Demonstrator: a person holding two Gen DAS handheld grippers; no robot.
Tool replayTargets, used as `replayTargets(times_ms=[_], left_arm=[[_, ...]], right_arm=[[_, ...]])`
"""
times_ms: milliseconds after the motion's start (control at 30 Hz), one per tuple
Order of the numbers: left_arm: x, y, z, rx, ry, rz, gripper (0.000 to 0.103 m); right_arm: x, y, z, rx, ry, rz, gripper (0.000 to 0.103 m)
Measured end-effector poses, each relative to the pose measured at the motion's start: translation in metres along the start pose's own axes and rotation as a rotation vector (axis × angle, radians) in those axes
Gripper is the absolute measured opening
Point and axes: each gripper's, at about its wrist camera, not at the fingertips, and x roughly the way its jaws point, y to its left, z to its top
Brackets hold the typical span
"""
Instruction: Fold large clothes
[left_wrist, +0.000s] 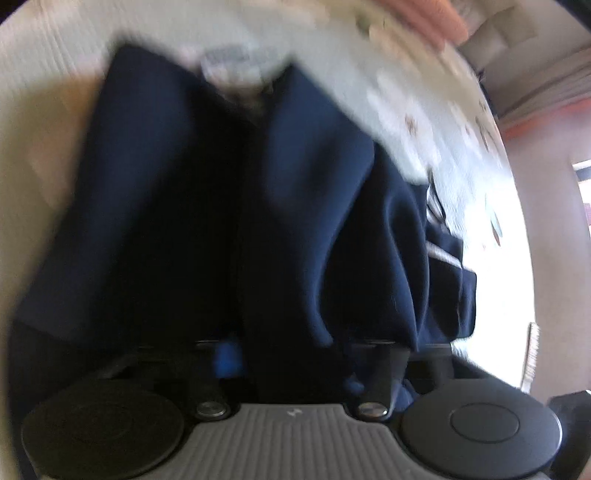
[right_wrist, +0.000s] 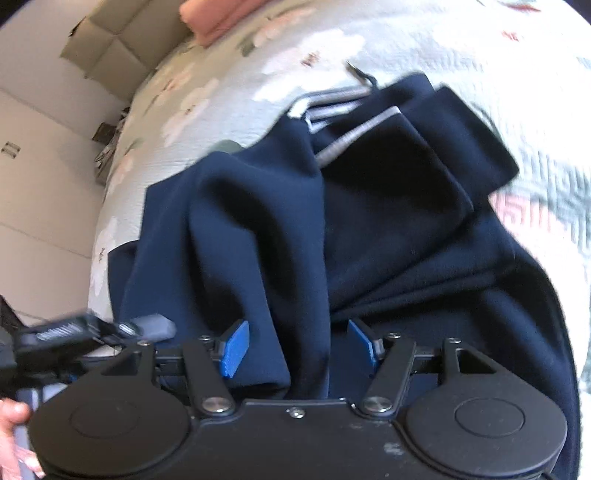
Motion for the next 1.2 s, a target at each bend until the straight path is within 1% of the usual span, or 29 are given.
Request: replayTargets(times_ms=[33, 100, 133, 200, 233, 267, 333, 367, 433, 467, 500, 533, 567, 633, 667, 700, 767, 833, 900, 933, 967, 1000, 1033, 1067, 1100, 1133, 1200], left_arm=[[0.006, 0.002, -0.001, -0.013, 0.008, 0.004, 0.009], [-0.001, 0.002, -0.005, -0.002, -0.039, -0.041, 0.008], [-0.012, 0.002, -0.006, 0.005, -0.075, -0.083, 0.008], [-0.043, 0.008, -0.011, 0.016, -0.173, -0.208, 0.008], [-0.056, 0.013, -0.013, 0.019, -0.2, -0.237, 0.008], [-0.067, 0.018, -0.015, 0.021, -0.215, -0.238, 0.008], [-0.076, 0.032, -0.015, 0.013, -0.218, -0.24, 0.008], [-0.075, 0.042, -0.016, -0.005, -0.205, -0.252, 0.008], [-0.067, 0.059, -0.018, -0.071, -0.167, -0.262, 0.008], [-0.063, 0.065, -0.02, -0.088, -0.162, -0.276, 0.008], [-0.06, 0.069, -0.022, -0.105, -0.158, -0.295, 0.008], [-0.058, 0.072, -0.024, -0.12, -0.162, -0.313, 0.008], [-0.058, 0.073, -0.025, -0.129, -0.168, -0.33, 0.008], [-0.059, 0.07, -0.023, -0.133, -0.172, -0.342, 0.009], [-0.058, 0.069, -0.024, -0.126, -0.174, -0.35, 0.009], [-0.06, 0.067, -0.024, -0.118, -0.177, -0.368, 0.01], [-0.06, 0.063, -0.026, -0.104, -0.178, -0.42, 0.01], [-0.05, 0.057, -0.034, -0.102, -0.156, -0.457, 0.014], [-0.031, 0.055, -0.041, -0.103, -0.122, -0.44, 0.015], [-0.02, 0.054, -0.046, -0.075, -0.107, -0.391, 0.016], [-0.011, 0.054, -0.05, -0.044, -0.102, -0.325, 0.018], [-0.002, 0.055, -0.054, -0.018, -0.089, -0.224, 0.021], [0.005, 0.061, -0.058, -0.011, -0.073, -0.145, 0.03], [0.006, 0.07, -0.06, -0.028, -0.069, -0.151, 0.029], [0.0, 0.08, -0.061, -0.08, -0.068, -0.196, 0.03], [-0.011, 0.089, -0.061, -0.122, -0.083, -0.221, 0.031], [-0.036, 0.094, -0.06, -0.113, -0.131, -0.213, 0.031]], right_arm=[[0.002, -0.001, 0.0, 0.013, 0.003, 0.009, 0.073], [0.006, -0.005, -0.001, 0.029, 0.004, 0.02, 0.073], [0.004, -0.007, -0.001, 0.036, 0.0, 0.026, 0.073], [-0.001, -0.013, -0.002, 0.063, -0.01, 0.061, 0.075], [-0.002, -0.015, -0.002, 0.087, -0.011, 0.09, 0.08], [-0.003, -0.017, -0.001, 0.116, -0.015, 0.105, 0.08], [0.0, -0.019, 0.0, 0.142, -0.016, 0.103, 0.08], [0.003, -0.02, -0.001, 0.151, -0.016, 0.107, 0.08], [0.014, -0.02, -0.003, 0.172, 0.005, 0.104, 0.08], [0.021, -0.019, -0.005, 0.183, 0.02, 0.113, 0.076], [0.03, -0.018, -0.008, 0.198, 0.041, 0.121, 0.066], [0.036, -0.017, -0.01, 0.203, 0.058, 0.121, 0.029], [0.04, -0.014, -0.011, 0.199, 0.062, 0.112, 0.01], [0.03, -0.007, -0.008, 0.175, 0.027, 0.12, 0.009], [0.016, -0.002, -0.005, 0.148, -0.008, 0.131, 0.009], [-0.001, 0.005, -0.001, 0.101, -0.049, 0.12, 0.009], [-0.033, 0.016, 0.004, 0.003, -0.132, 0.064, 0.009], [-0.053, 0.016, 0.007, -0.065, -0.166, -0.002, 0.009], [-0.054, 0.007, 0.007, -0.092, -0.153, -0.052, 0.009], [-0.048, 0.001, 0.005, -0.087, -0.129, -0.073, 0.009], [-0.037, -0.009, 0.0, -0.069, -0.09, -0.095, 0.01], [-0.02, -0.019, -0.003, -0.047, -0.028, -0.117, 0.013], [-0.005, -0.028, -0.006, -0.026, 0.036, -0.148, 0.023], [0.005, -0.038, -0.009, 0.011, 0.089, -0.162, 0.041], [0.003, -0.048, -0.011, 0.071, 0.101, -0.139, 0.041], [-0.005, -0.05, -0.011, 0.104, 0.094, -0.113, 0.041], [-0.026, -0.046, -0.005, 0.103, 0.066, -0.088, 0.041]])
